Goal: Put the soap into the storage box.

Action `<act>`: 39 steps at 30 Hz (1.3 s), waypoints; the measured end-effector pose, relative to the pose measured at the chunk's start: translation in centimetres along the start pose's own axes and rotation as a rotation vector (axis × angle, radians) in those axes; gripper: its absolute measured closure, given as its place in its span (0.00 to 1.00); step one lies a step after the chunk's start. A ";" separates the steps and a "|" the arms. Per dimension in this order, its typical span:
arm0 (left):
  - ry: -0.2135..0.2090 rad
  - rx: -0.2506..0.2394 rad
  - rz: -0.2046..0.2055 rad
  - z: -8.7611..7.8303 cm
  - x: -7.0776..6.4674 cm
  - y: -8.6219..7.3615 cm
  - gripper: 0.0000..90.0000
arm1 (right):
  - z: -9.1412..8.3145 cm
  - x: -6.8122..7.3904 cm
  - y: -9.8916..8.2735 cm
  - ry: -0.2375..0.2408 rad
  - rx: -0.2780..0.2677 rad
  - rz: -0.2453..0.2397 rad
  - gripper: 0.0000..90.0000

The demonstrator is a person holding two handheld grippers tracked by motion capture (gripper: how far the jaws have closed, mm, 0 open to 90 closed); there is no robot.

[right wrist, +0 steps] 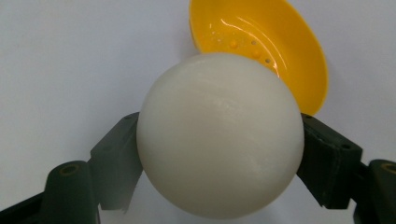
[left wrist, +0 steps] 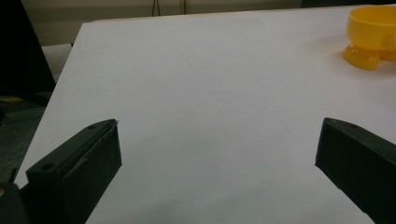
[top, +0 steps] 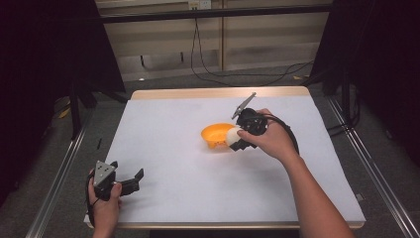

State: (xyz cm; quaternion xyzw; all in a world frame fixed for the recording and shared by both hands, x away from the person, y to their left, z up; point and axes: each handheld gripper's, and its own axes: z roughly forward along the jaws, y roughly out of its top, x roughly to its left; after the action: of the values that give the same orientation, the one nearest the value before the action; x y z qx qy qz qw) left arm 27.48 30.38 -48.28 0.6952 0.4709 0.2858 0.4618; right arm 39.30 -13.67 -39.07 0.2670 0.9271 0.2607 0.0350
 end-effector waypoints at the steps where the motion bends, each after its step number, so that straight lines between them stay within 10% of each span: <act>1: 0.000 0.000 0.000 0.0 0.0 0.0 0.00 | 0.0 0.0 0.1 -0.003 0.004 -0.001 0.26; 39: -0.003 -0.001 -0.002 0.0 0.0 0.0 0.00 | 2.2 -2.0 4.0 -0.003 0.063 -0.019 0.26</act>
State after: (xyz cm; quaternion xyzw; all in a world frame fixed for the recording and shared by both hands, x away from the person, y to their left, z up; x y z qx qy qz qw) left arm 27.47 30.38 -48.28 0.6948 0.4707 0.2846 0.4634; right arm 43.38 -10.77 -39.08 0.2597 0.9372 0.2307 0.0304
